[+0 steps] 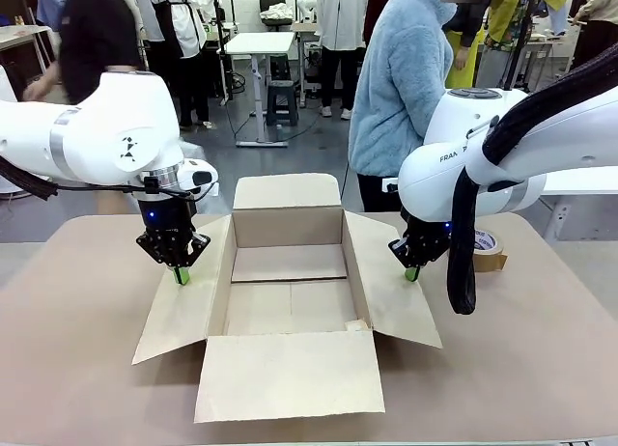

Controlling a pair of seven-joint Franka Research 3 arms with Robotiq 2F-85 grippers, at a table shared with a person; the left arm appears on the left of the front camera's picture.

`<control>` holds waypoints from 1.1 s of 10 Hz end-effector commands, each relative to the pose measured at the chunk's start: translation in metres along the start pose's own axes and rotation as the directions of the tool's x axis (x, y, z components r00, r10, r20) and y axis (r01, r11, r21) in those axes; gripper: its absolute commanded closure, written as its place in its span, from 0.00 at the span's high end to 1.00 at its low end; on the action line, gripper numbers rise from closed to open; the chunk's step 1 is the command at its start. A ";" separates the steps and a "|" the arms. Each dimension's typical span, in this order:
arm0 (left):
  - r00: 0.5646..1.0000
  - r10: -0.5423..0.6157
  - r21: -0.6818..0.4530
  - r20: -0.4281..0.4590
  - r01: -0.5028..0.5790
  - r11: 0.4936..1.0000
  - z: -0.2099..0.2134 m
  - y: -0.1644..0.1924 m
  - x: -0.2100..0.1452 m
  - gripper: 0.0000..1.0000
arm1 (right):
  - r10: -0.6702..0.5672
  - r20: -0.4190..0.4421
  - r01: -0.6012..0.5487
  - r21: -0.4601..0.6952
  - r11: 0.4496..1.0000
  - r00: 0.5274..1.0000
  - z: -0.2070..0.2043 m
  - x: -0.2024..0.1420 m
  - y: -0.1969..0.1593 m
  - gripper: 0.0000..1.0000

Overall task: Wrap the clocks to prevent damage.
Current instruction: Once the human has placed the objects inside and stepped back, release both hands from the side flaps of the Package Box.

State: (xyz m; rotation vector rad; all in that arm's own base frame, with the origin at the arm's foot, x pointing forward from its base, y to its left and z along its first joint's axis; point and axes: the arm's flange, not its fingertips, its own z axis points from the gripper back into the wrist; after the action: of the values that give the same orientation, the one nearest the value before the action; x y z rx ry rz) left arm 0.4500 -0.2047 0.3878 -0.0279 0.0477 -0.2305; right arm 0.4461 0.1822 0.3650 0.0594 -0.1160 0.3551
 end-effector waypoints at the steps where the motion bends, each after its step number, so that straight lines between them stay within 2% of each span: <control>1: 1.000 0.005 0.001 0.002 -0.005 1.000 0.003 0.000 -0.002 0.00 | -0.015 -0.001 0.015 0.006 1.000 1.000 -0.001 0.000 0.000 0.01; 11: 1.000 0.005 0.001 0.002 -0.005 1.000 0.003 0.000 -0.002 0.00 | -0.015 -0.001 0.015 0.006 1.000 1.000 -0.001 0.000 0.000 0.01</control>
State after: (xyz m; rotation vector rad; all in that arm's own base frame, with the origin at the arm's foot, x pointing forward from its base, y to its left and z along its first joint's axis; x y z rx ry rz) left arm 0.4500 -0.2047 0.3878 -0.0279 0.0477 -0.2305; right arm 0.4461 0.1822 0.3650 0.0594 -0.1160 0.3551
